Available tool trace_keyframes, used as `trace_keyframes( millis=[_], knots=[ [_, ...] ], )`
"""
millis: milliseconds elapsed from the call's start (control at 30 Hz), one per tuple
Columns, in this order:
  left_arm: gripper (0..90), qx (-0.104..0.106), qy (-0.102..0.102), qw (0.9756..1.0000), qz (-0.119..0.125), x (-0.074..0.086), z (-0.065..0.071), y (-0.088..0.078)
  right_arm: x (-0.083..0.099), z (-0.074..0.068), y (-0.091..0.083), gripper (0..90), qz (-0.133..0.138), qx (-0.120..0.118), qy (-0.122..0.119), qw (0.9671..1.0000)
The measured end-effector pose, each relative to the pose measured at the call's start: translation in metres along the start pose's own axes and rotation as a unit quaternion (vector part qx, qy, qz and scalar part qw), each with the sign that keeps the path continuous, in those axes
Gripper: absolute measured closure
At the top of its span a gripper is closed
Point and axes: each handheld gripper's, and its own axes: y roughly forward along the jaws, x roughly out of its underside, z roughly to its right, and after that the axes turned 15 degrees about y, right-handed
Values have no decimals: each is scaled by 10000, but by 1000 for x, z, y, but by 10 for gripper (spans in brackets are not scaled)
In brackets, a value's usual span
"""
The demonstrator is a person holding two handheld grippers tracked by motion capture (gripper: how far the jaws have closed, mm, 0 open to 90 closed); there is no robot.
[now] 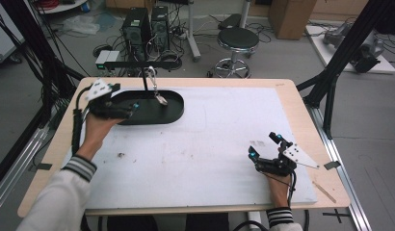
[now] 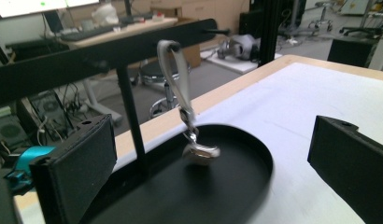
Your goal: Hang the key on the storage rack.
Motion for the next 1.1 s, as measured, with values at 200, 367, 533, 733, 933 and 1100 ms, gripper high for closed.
trace_keyframes(
  millis=[200,367,533,733,933,1100],
  knots=[
    [17,-97,-7,9989,465,36,39,-70,1,0,1,3,-93,-20,-8,10000],
    [17,-311,-178,9970,684,66,62,-101,2,-2,2,3,-136,-10,-108,9998],
    [17,-460,-432,9943,859,89,74,-112,2,-2,2,3,-106,-12,-95,9999],
    [17,-577,-472,9924,974,101,78,-114,2,-2,2,3,-99,-19,-155,9998],
    [17,-586,-502,9925,949,101,78,-114,2,-2,2,3,-124,-12,-158,9998],
    [17,-589,-504,9923,961,101,78,-114,2,-3,3,3,-114,26,-207,9997]
  ],
)
